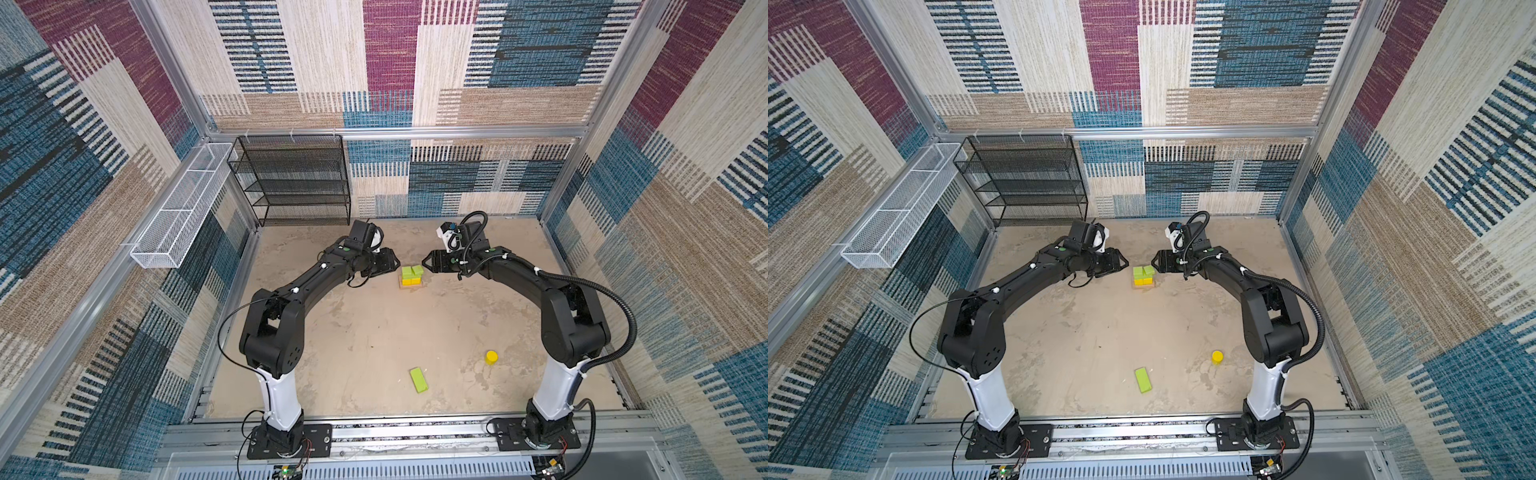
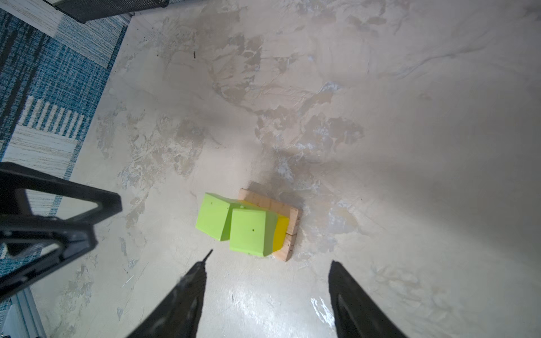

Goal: Build the wood block tower
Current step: 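Move the left gripper to the stack while the right gripper stays beside it, then press the two green cubes together from both sides with both grippers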

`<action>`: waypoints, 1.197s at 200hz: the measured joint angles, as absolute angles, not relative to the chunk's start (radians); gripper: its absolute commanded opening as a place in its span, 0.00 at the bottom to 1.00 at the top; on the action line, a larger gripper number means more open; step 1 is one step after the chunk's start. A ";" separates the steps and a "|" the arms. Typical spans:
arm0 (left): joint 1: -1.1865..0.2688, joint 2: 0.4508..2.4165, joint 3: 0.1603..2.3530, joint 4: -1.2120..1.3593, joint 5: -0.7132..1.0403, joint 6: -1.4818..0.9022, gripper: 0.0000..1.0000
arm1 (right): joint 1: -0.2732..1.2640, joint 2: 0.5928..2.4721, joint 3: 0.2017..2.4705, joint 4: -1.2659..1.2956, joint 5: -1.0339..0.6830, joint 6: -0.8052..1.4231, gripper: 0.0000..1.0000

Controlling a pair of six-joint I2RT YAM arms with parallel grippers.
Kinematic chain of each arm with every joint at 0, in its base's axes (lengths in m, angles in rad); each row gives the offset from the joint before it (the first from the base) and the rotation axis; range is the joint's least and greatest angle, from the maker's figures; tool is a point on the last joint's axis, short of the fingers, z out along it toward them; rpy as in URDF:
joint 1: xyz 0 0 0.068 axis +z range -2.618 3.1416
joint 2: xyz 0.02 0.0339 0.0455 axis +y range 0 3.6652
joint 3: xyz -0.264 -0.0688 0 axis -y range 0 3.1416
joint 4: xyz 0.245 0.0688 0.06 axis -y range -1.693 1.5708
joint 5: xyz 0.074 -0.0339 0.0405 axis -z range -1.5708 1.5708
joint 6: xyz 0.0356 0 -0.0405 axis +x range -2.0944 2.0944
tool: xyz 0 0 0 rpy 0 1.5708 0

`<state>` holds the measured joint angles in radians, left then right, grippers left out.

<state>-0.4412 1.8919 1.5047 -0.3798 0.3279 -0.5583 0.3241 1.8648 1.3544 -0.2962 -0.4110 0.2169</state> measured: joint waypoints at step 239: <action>-0.482 2.074 1.665 -0.459 0.295 -0.610 0.40 | 0.324 1.986 1.383 -0.208 -0.557 0.238 0.47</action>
<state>-0.4824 2.0743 1.6646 -0.4591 0.2947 -0.6102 0.3241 1.9858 1.3827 -0.2077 -0.5571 0.2382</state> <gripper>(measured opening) 0.405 0.476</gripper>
